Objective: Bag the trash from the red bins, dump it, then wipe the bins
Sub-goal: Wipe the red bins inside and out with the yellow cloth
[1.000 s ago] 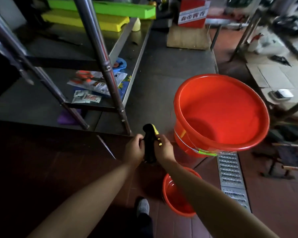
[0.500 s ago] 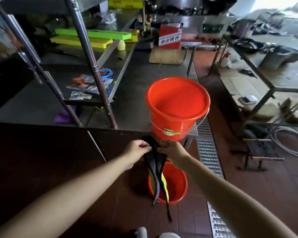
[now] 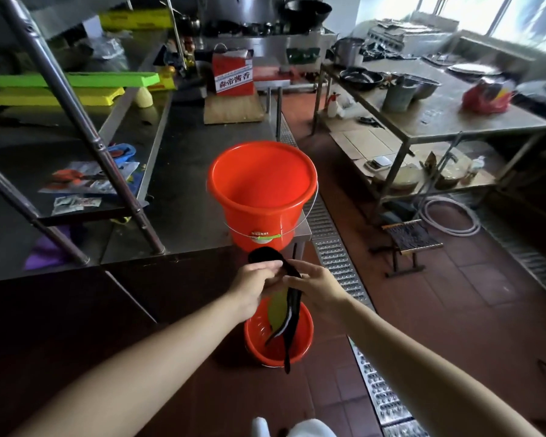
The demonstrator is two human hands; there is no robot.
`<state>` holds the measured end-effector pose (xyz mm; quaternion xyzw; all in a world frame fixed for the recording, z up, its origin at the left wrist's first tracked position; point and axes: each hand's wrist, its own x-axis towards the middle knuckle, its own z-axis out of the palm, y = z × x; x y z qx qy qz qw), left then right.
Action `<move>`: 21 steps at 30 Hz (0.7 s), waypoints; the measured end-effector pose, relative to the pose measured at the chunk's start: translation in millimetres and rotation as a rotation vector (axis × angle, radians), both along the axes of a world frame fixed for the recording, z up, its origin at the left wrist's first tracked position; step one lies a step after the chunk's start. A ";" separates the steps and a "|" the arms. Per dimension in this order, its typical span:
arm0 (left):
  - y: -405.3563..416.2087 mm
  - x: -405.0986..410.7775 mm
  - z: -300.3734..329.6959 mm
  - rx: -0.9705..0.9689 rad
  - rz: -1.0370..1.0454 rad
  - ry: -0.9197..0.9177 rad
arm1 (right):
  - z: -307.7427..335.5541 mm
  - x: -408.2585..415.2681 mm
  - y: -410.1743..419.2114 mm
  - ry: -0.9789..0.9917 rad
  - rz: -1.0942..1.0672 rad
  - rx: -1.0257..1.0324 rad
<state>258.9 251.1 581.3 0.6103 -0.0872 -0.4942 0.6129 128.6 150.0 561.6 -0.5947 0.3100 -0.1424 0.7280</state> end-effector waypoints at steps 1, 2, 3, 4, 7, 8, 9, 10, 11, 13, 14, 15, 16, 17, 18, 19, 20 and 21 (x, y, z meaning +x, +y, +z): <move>-0.4 -2.8 4.1 0.001 -0.037 -0.019 | 1.3 -2.0 0.8 0.019 -0.013 -0.060; -0.4 -4.6 6.9 0.001 -0.076 -0.046 | 2.4 -3.5 1.3 0.051 -0.034 -0.136; -0.4 -5.8 9.0 -0.004 -0.114 -0.068 | 2.5 -4.3 1.1 0.087 -0.065 -0.214; -0.2 -6.8 10.7 -0.010 -0.151 -0.079 | 1.3 -4.6 0.8 0.114 -0.100 -0.278; 1.6 -6.8 9.8 -0.033 -0.250 -0.113 | -3.6 -4.8 -2.5 0.190 -0.165 -0.422; 2.9 -5.5 7.4 -0.027 -0.271 -0.199 | -4.2 -5.1 -4.7 0.219 -0.166 -0.467; 4.1 -3.1 5.1 -0.005 -0.279 -0.365 | -4.5 -5.3 -7.7 0.239 -0.162 -0.496; 4.9 1.1 2.4 0.032 -0.273 -0.584 | -4.5 -6.1 -11.1 0.247 -0.156 -0.513; 5.7 7.1 -1.4 0.072 -0.276 -0.813 | -4.1 -7.3 -14.6 0.243 -0.148 -0.523; 7.4 19.0 -10.2 0.149 -0.404 -1.170 | -3.4 -10.0 -20.7 0.203 -0.126 -0.512; 8.1 24.0 -15.5 0.190 -0.509 -1.260 | -3.3 -11.2 -23.3 0.179 -0.114 -0.495; 7.7 27.6 -21.2 0.230 -0.596 -1.307 | -2.4 -12.6 -25.7 0.159 -0.101 -0.480; 7.0 28.5 -25.8 0.253 -0.648 -1.322 | -1.8 -14.0 -28.3 0.141 -0.087 -0.470; 5.9 26.9 -30.0 0.256 -0.661 -1.321 | -2.1 -15.7 -31.6 0.123 -0.078 -0.459; 4.5 23.0 -33.9 0.245 -0.647 -1.318 | -3.1 -17.3 -35.1 0.107 -0.075 -0.445; 3.1 18.4 -37.4 0.223 -0.616 -1.315 | -3.7 -18.9 -37.8 0.092 -0.077 -0.418; 1.5 14.2 -40.5 0.197 -0.572 -1.310 | -4.5 -20.6 -40.1 0.085 -0.079 -0.393; 0.7 11.0 -43.9 0.175 -0.521 -1.295 | -5.7 -22.7 -42.6 0.083 -0.083 -0.379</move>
